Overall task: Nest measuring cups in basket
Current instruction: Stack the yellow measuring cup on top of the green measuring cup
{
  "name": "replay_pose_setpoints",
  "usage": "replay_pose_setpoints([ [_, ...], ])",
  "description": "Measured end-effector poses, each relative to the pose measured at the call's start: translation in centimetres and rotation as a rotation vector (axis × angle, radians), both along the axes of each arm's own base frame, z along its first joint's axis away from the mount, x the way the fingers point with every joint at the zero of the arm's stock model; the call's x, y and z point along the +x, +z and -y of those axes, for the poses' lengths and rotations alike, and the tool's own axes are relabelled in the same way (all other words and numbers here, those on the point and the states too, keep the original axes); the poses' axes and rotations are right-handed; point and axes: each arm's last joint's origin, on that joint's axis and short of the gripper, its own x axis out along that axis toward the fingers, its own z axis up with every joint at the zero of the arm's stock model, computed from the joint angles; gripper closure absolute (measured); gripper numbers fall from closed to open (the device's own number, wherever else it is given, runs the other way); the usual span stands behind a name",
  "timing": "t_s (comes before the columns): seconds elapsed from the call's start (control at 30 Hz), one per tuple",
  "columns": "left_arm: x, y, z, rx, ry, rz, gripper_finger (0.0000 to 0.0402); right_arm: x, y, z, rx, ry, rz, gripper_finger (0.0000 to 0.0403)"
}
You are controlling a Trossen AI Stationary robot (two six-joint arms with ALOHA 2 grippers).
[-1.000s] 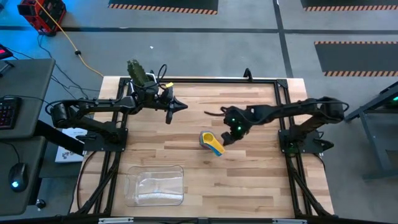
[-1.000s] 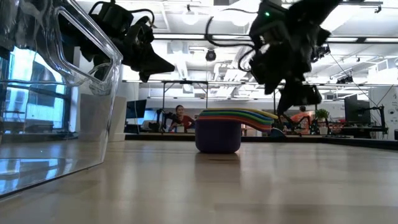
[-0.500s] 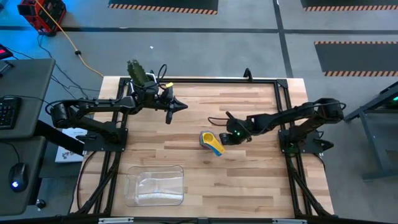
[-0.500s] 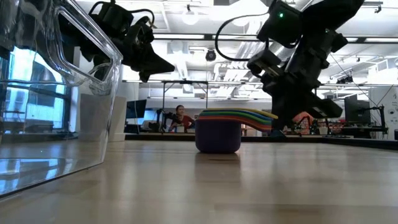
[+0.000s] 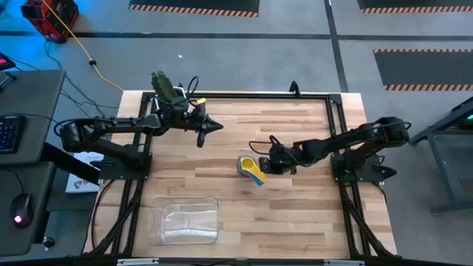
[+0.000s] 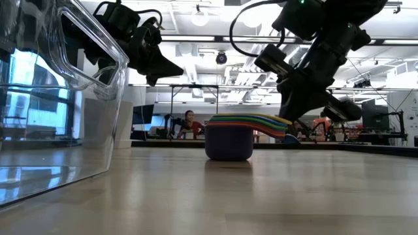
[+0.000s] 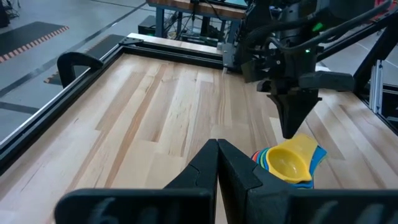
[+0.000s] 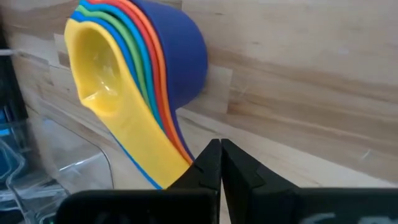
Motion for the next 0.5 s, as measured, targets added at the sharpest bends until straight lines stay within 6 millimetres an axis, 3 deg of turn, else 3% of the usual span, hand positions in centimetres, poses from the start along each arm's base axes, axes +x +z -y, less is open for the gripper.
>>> replay_pose_setpoints([
  [0.5, 0.0, 0.0, 0.0, -0.003, 0.001, 0.000, 0.0401, 0.3, 0.4, -1.3, 0.048, 0.006, 0.050, 0.0403],
])
